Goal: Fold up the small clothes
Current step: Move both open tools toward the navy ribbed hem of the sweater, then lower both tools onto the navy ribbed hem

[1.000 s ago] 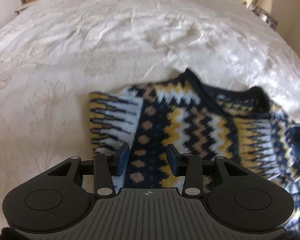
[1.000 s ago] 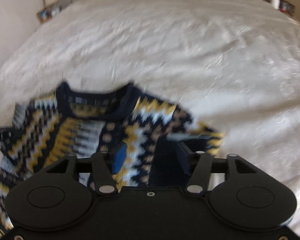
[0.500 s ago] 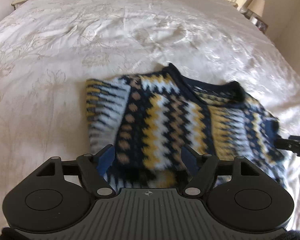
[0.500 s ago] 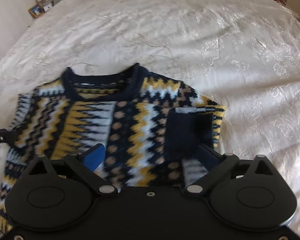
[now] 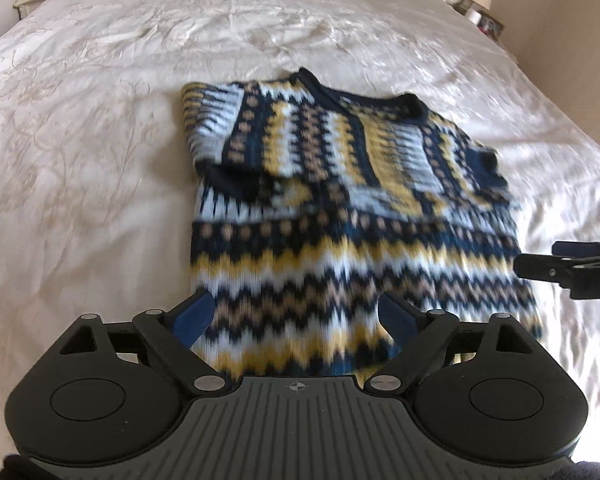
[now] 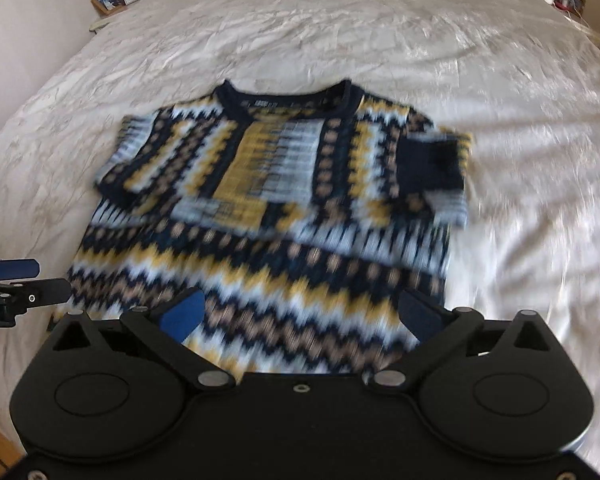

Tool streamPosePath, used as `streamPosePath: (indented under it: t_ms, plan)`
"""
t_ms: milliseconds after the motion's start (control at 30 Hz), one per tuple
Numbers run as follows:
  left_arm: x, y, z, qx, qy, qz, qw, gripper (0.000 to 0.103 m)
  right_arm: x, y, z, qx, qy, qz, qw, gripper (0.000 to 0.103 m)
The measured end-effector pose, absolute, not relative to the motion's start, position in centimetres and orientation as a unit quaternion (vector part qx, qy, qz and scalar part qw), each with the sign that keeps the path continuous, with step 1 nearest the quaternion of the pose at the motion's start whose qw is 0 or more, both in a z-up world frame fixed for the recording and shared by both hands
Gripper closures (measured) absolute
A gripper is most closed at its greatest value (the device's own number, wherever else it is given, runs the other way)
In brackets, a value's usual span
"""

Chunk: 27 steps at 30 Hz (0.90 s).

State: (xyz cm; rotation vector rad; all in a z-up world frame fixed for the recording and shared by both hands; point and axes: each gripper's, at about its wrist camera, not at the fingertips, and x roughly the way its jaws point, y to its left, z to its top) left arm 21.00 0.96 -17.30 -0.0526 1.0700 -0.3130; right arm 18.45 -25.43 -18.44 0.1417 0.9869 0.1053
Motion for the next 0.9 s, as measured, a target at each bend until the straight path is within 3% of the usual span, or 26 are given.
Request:
streamPosePath:
  t_ms: [900]
  plan:
    - [4.1,2.2,-18.0,0.007,0.499,-0.135,0.856,0.014,-1.3,-25.2,-21.3,0.109,0.469,0.045,0.875,0.000]
